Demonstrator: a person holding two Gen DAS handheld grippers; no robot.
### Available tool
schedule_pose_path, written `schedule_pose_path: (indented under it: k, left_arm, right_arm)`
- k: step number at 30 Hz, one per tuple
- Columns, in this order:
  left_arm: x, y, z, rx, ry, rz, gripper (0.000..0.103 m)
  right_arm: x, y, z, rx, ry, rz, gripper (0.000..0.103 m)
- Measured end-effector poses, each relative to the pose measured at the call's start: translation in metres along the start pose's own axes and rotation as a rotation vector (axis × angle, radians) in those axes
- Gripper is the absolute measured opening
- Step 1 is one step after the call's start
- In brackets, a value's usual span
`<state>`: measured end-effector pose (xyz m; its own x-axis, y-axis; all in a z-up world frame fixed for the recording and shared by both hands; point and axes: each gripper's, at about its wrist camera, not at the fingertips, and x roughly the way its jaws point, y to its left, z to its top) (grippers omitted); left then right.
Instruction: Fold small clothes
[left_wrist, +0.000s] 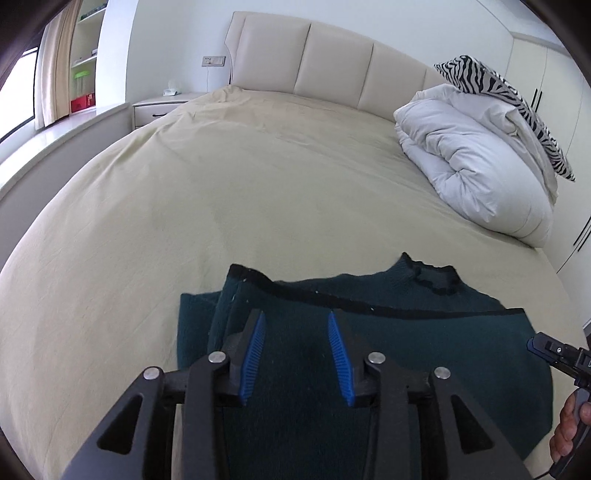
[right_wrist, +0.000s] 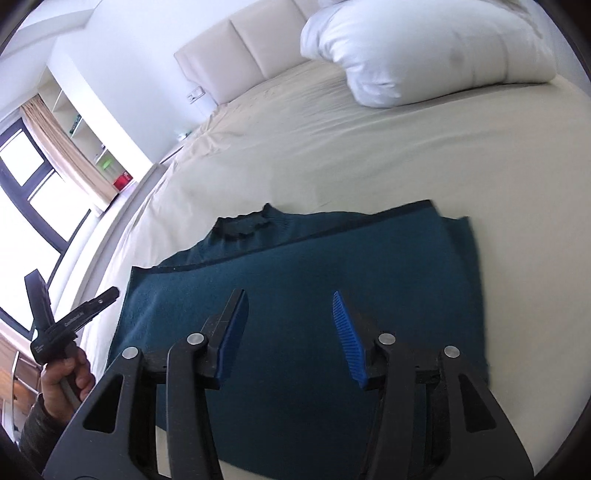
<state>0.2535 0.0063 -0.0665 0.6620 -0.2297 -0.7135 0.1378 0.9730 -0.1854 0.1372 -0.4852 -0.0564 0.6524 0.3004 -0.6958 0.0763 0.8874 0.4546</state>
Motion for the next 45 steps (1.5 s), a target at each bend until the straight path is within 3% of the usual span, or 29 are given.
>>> schedule_pose_path:
  k: [4,6,9,11,15,19,20,22,23,25,27,30,32,35,36,39,45]
  left_arm:
    - [0.035,0.016,-0.002,-0.019,0.055,0.024,0.043]
    - [0.039,0.031,-0.003,-0.077,0.053,-0.040,0.042]
    - [0.041,0.045,-0.003,-0.125,0.045,-0.103,0.041]
    - [0.042,0.050,-0.004,-0.150,0.037,-0.132,0.040]
    - [0.044,0.056,-0.003,-0.187,0.037,-0.159,0.037]
    - [0.033,0.068,-0.005,-0.268,0.054,-0.180,0.029]
    - [0.024,0.066,-0.006,-0.262,0.060,-0.160,0.029]
    - [-0.006,0.050,-0.013,-0.194,0.044,-0.101,0.037]
    - [-0.023,0.040,-0.020,-0.155,0.024,-0.097,0.047]
    - [-0.051,0.017,-0.039,-0.076,0.007,-0.115,0.051]
    - [-0.066,-0.005,-0.063,0.007,0.021,-0.115,0.052]
    - [-0.067,-0.021,-0.098,0.072,0.069,-0.073,0.052]
    - [-0.058,-0.016,-0.114,0.065,0.114,-0.040,0.052]
    - [-0.059,-0.009,-0.120,0.064,0.111,-0.039,0.052]
    - [-0.059,-0.008,-0.120,0.065,0.117,-0.040,0.052]
    - [-0.059,-0.006,-0.121,0.069,0.122,-0.041,0.052]
    - [-0.060,-0.005,-0.125,0.070,0.113,-0.043,0.052]
  right_arm:
    - [0.060,0.011,0.019,0.034,0.062,0.055,0.047]
    - [0.089,0.000,0.026,0.106,0.093,0.069,0.045]
    - [0.105,-0.031,0.033,0.222,0.044,0.135,0.042]
    - [0.106,-0.058,0.034,0.312,0.021,0.160,0.022]
    - [0.093,-0.114,0.029,0.446,-0.052,0.235,0.004]
    - [0.062,-0.160,0.026,0.560,-0.162,0.172,0.006]
    - [0.051,-0.166,0.025,0.580,-0.180,0.118,0.014]
    - [0.030,-0.166,0.023,0.568,-0.198,0.050,0.018]
    - [0.018,-0.160,0.020,0.545,-0.201,0.047,0.019]
    - [-0.002,-0.132,0.009,0.471,-0.209,0.097,0.028]
    - [-0.006,-0.090,-0.009,0.388,-0.165,0.155,0.040]
    - [0.015,-0.011,-0.044,0.262,-0.031,0.305,0.042]
    - [0.035,0.033,-0.072,0.194,0.079,0.398,0.042]
    - [0.064,0.065,-0.105,0.140,0.197,0.394,0.040]
    - [0.071,0.064,-0.112,0.139,0.219,0.361,0.038]
    - [0.062,0.044,-0.109,0.192,0.172,0.353,0.034]
    - [0.001,-0.055,-0.093,0.384,-0.017,0.165,0.036]
